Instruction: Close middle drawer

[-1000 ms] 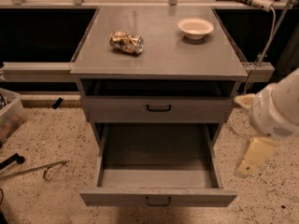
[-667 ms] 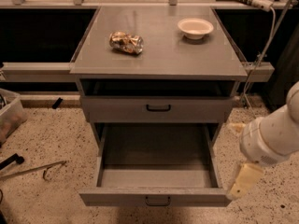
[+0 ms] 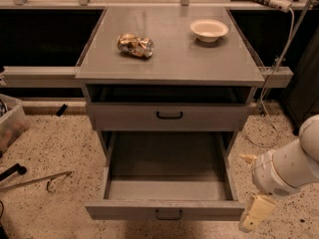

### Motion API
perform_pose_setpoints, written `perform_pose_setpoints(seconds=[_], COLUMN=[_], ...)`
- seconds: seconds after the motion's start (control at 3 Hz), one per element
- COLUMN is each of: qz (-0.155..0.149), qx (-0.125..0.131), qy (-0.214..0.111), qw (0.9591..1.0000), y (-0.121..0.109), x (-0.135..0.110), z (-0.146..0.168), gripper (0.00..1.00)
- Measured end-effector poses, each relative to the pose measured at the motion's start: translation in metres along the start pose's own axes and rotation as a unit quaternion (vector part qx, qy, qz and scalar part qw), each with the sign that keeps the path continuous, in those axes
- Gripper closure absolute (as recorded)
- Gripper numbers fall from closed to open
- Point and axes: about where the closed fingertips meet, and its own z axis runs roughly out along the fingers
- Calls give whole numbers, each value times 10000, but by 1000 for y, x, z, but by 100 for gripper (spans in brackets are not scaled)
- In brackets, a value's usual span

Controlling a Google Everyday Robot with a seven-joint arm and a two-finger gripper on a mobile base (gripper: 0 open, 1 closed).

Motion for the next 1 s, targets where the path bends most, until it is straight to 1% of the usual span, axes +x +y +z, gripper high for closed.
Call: perform_pose_setpoints(seconds=[0.33, 0.67, 1.0], qz=[49, 88, 183], qx=[-49, -205, -597], qy=[77, 192, 263], qw=[9999, 9996, 9977], y=[11, 41, 73], x=[8, 20, 40], z=[18, 53, 102], gripper=[0, 0, 0])
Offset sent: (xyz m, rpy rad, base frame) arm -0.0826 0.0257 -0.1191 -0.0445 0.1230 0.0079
